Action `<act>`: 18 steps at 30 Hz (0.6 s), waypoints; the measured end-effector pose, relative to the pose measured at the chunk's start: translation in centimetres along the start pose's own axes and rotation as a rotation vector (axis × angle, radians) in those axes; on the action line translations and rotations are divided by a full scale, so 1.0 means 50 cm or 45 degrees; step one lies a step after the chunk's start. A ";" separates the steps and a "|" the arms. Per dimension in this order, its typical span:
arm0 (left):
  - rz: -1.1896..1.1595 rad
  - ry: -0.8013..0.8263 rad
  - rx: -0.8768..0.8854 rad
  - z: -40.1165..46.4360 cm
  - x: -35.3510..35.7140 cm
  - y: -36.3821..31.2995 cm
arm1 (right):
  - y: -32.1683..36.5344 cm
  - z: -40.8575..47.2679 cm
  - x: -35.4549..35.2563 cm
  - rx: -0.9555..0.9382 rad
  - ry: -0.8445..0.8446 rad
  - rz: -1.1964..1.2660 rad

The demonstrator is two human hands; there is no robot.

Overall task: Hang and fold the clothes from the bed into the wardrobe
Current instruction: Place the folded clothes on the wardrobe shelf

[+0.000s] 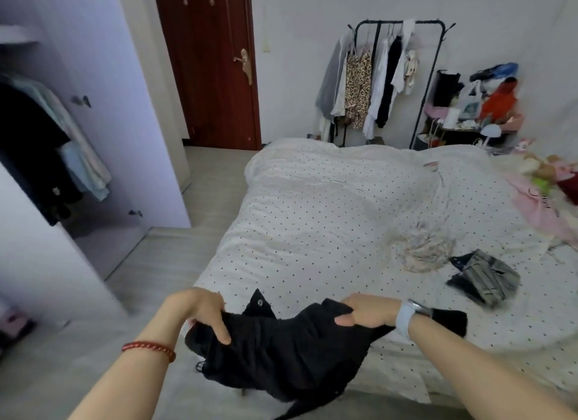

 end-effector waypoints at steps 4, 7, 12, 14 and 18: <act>0.030 -0.097 -0.318 -0.026 -0.010 0.114 | 0.083 0.029 0.104 -0.095 0.196 0.067; -0.020 -0.506 -0.523 -0.087 -0.065 0.190 | 0.185 0.043 0.073 -0.238 0.004 0.249; -0.209 -1.477 -0.745 -0.239 -0.130 0.233 | 0.344 0.055 -0.038 -0.448 -0.386 0.450; -0.170 -1.759 -0.793 -0.297 -0.130 0.246 | 0.405 0.053 -0.055 -0.524 -0.439 0.492; -0.179 -2.021 -0.743 -0.374 -0.121 0.276 | 0.488 0.037 -0.023 -0.674 -0.322 0.413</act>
Point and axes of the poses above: each hand's wrist, its own z-axis towards the middle knuckle, its own x-axis out of the palm, y = z × x, the point moved 10 cm from there along z, towards the middle knuckle, and after that the axes turned 9 degrees about x, right-handed, at the moved point
